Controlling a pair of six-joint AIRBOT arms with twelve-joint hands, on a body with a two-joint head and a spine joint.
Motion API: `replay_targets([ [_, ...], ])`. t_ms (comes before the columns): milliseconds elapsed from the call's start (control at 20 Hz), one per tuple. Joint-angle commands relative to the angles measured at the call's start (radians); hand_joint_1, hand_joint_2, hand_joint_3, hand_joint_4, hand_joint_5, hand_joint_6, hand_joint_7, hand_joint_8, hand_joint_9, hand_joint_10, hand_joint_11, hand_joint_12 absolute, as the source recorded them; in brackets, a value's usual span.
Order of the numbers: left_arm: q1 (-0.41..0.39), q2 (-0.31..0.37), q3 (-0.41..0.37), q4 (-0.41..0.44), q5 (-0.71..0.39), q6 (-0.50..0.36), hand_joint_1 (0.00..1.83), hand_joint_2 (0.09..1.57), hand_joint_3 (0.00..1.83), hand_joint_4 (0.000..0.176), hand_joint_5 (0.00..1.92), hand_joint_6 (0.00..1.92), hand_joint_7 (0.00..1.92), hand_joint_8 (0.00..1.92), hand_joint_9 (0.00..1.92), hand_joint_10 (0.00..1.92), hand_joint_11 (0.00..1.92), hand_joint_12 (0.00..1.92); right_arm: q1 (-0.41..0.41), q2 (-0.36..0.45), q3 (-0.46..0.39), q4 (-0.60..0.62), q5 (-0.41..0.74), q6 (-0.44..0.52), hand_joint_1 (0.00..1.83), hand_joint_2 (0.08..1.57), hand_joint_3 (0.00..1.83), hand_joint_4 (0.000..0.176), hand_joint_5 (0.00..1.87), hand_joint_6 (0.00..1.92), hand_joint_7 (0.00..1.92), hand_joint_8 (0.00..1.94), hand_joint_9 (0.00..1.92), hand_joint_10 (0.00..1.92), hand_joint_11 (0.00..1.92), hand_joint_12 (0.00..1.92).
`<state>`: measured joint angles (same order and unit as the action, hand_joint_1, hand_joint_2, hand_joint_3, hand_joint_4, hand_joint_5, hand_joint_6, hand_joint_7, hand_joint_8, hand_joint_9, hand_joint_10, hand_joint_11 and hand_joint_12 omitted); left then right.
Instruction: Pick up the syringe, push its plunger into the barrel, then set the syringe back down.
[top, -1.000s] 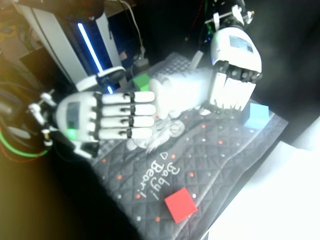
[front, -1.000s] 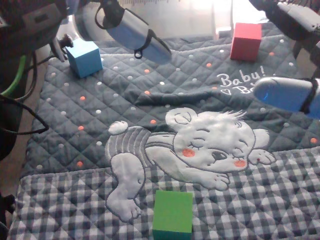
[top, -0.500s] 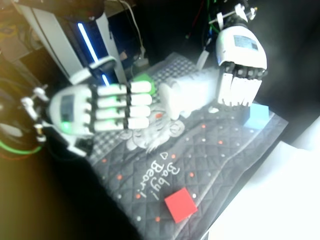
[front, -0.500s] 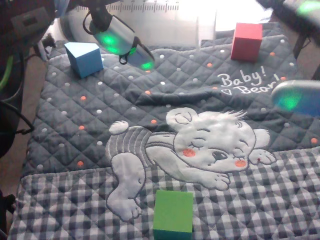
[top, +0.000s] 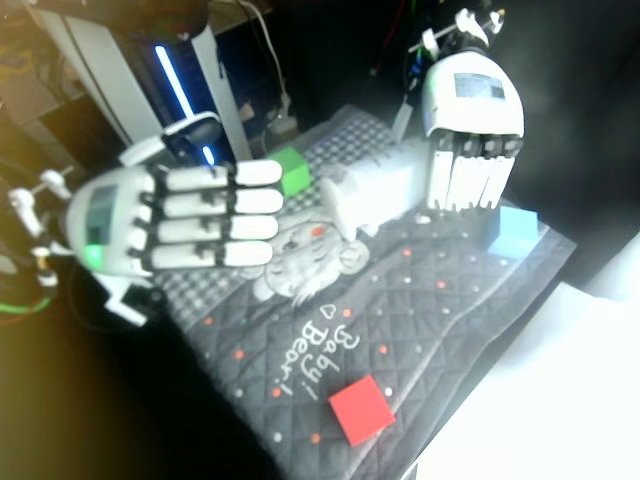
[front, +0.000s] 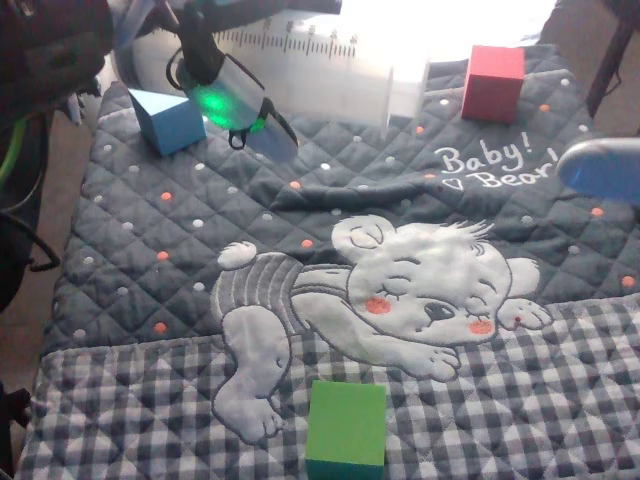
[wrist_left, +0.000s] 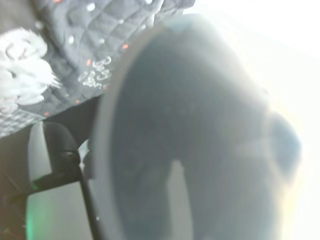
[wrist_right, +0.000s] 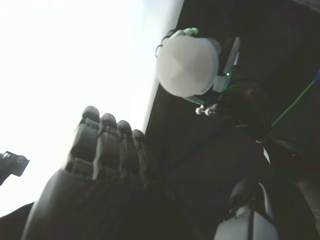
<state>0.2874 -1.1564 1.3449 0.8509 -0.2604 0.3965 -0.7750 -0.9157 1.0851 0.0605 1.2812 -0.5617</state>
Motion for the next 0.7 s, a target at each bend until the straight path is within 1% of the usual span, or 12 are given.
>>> replay_targets([
  [0,-0.009,0.001,-0.003,-0.01,-0.074,-0.004,1.47,1.13,0.0,0.0,1.21,1.92,1.44,1.92,1.57,1.92,1.62,1.92,0.015,0.01,0.002,0.013,0.126,-0.004,0.13,0.78,0.0,0.0,0.0,0.0,0.0,0.0,0.0,0.0,0.0,0.0],
  [150,0.009,-0.007,-0.002,-0.008,-0.072,-0.004,1.49,1.12,0.0,0.0,1.2,1.92,1.42,1.92,1.55,1.92,1.61,1.92,0.023,0.011,0.001,0.011,0.126,-0.01,0.12,0.8,0.01,0.0,0.0,0.0,0.0,0.0,0.0,0.0,0.0,0.0],
  [200,0.012,-0.01,-0.002,-0.008,-0.071,-0.004,1.49,1.11,0.0,0.0,1.2,1.92,1.44,1.92,1.57,1.92,1.62,1.92,0.027,0.011,0.001,0.01,0.126,-0.01,0.14,0.8,0.01,0.0,0.0,0.0,0.0,0.0,0.0,0.0,0.0,0.0],
  [300,0.016,-0.013,-0.003,-0.002,-0.067,-0.004,1.51,1.11,0.0,0.0,1.24,1.92,1.49,1.92,1.61,1.92,1.65,1.92,0.034,0.011,0.001,0.009,0.126,-0.01,0.09,0.81,0.01,0.0,0.0,0.0,0.0,0.0,0.0,0.0,0.0,0.0],
  [350,0.02,-0.015,-0.004,0.001,-0.064,-0.004,1.47,1.14,0.01,0.0,1.24,1.92,1.5,1.92,1.61,1.92,1.65,1.92,0.041,0.011,0.001,0.004,0.126,-0.011,0.05,0.82,0.01,0.0,0.0,0.0,0.0,0.0,0.0,0.0,0.0,0.0],
  [500,0.038,-0.025,-0.004,0.006,-0.058,-0.004,1.45,1.16,0.01,0.0,1.22,1.92,1.48,1.92,1.55,1.92,1.59,1.92,0.058,0.01,0.0,-0.006,0.126,-0.018,0.07,0.78,0.0,0.0,0.01,0.01,0.0,0.0,0.0,0.0,0.0,0.0],
  [550,0.044,-0.029,-0.003,0.006,-0.057,-0.004,1.46,1.15,0.01,0.0,1.22,1.92,1.46,1.92,1.55,1.92,1.57,1.92,0.059,0.01,-0.001,-0.006,0.126,-0.019,0.11,0.78,0.0,0.004,0.03,0.01,0.0,0.0,0.0,0.0,0.0,0.0],
  [650,0.055,-0.04,-0.002,0.01,-0.052,-0.004,1.45,1.14,0.0,0.0,1.24,1.92,1.45,1.92,1.53,1.92,1.54,1.92,0.059,0.01,-0.002,-0.006,0.126,-0.021,0.09,0.79,0.0,0.0,0.03,0.01,0.0,0.0,0.0,0.0,0.0,0.0],
])
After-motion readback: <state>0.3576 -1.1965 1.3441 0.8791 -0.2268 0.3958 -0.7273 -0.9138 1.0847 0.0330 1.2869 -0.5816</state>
